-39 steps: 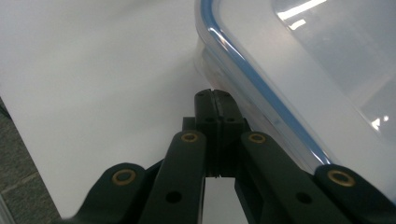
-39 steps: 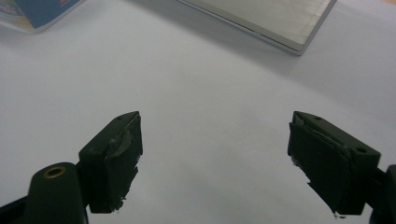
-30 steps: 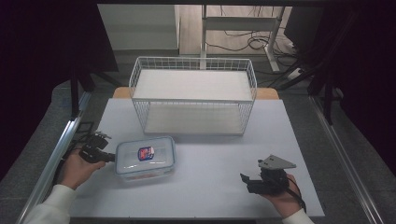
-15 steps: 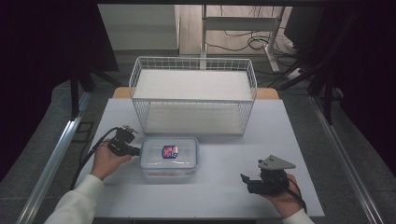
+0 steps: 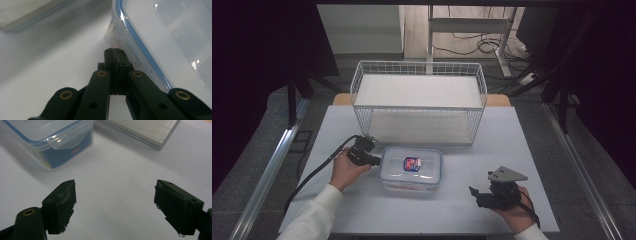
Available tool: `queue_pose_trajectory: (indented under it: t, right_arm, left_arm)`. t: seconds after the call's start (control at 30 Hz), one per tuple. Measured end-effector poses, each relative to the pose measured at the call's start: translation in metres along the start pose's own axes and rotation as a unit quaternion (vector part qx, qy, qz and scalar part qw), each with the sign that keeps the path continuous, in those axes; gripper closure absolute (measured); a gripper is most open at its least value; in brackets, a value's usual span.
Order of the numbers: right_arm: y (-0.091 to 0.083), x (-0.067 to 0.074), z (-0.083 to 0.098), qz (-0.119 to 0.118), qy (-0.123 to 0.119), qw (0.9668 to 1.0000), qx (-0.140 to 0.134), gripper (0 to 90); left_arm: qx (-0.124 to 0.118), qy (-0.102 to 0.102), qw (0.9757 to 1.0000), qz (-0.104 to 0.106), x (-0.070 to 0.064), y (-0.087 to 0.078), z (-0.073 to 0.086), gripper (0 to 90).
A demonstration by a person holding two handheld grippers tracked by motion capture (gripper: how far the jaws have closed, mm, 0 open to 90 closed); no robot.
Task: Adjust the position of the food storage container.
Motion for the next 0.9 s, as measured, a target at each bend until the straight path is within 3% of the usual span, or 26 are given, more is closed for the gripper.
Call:
queue_pose_trajectory:
  t: [0.2, 0.23, 0.33, 0.4, 0.53, 0.57, 0.8, 0.83, 0.9]
  right_arm:
    - [0.001, 0.000, 0.000, 0.000, 0.001, 1.0000, 0.001, 18.0]
    - [0.001, 0.000, 0.000, 0.000, 0.000, 1.0000, 0.001, 18.0]
    - [0.000, -0.001, 0.000, 0.002, 0.003, 1.0000, 0.000, 17.6]
    - [-0.001, -0.002, 0.000, 0.004, 0.008, 1.0000, -0.003, 17.6]
    - [-0.002, -0.003, 0.000, 0.007, 0.012, 0.9999, -0.006, 17.6]
    - [-0.002, -0.003, 0.001, 0.008, 0.012, 0.9999, -0.008, 17.6]
    - [-0.003, -0.005, 0.001, 0.012, 0.017, 0.9997, -0.011, 17.6]
    - [-0.004, -0.006, 0.001, 0.011, 0.020, 0.9996, -0.015, 17.6]
    - [-0.004, -0.007, 0.002, 0.007, 0.023, 0.9995, -0.018, 17.6]
  left_arm:
    - [-0.005, 0.004, 1.0000, 0.006, -0.007, 0.007, -0.006, 90.0]
    - [-0.014, 0.000, 0.9997, 0.019, -0.007, 0.010, -0.008, 90.0]
    - [-0.020, -0.003, 0.9997, 0.016, -0.008, 0.008, -0.007, 90.0]
    - [-0.022, 0.006, 0.9997, -0.002, -0.007, 0.002, -0.004, 90.0]
    - [-0.048, 0.006, 0.9988, -0.007, -0.008, -0.012, 0.002, 90.0]
    - [-0.064, 0.007, 0.9979, 0.005, -0.011, -0.022, 0.008, 90.0]
    - [-0.082, 0.017, 0.9964, 0.011, -0.016, -0.042, 0.034, 90.0]
    - [-0.102, 0.010, 0.9943, 0.029, -0.017, -0.050, 0.041, 90.0]
    - [-0.108, 0.011, 0.9936, 0.031, -0.018, -0.053, 0.044, 90.0]
Point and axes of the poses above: each handheld gripper's, and its own axes: y roughly forward along the jaws, z roughly out of its underside, x roughly to its left, the point moved 3 cm from there along y, roughly forward along the jaws, and after that the axes turned 9 degrees about z, right-handed, at the moved point
